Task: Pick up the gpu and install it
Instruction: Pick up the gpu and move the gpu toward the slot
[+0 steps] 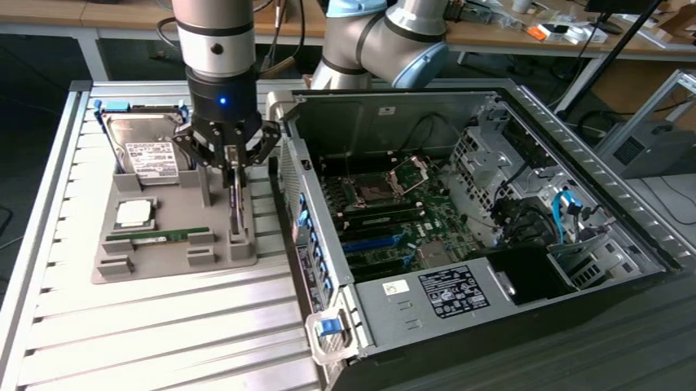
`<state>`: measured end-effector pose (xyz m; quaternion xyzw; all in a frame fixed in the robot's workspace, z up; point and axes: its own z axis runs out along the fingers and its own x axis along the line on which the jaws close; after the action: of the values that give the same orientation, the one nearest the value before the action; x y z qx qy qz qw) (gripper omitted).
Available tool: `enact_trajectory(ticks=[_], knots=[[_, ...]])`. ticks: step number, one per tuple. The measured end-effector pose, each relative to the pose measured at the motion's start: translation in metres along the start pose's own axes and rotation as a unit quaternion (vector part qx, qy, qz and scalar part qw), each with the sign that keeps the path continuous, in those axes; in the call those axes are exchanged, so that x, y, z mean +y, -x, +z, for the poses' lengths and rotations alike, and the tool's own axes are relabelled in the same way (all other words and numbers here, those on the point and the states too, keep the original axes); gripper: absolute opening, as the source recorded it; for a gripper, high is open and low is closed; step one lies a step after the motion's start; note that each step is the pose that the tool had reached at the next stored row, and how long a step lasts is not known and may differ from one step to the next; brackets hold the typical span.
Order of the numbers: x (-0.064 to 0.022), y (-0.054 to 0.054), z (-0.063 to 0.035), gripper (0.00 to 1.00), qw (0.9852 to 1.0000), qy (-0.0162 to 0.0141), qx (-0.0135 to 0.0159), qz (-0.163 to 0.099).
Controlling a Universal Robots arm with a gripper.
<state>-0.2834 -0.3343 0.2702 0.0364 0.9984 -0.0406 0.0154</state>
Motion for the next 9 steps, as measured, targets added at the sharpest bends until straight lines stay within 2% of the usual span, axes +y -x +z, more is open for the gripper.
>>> enact_trajectory(ticks=[9], knots=[[-0.0001,0.0001,-0.0018,0.27,1.0000,0.0000,0.0000,0.000]])
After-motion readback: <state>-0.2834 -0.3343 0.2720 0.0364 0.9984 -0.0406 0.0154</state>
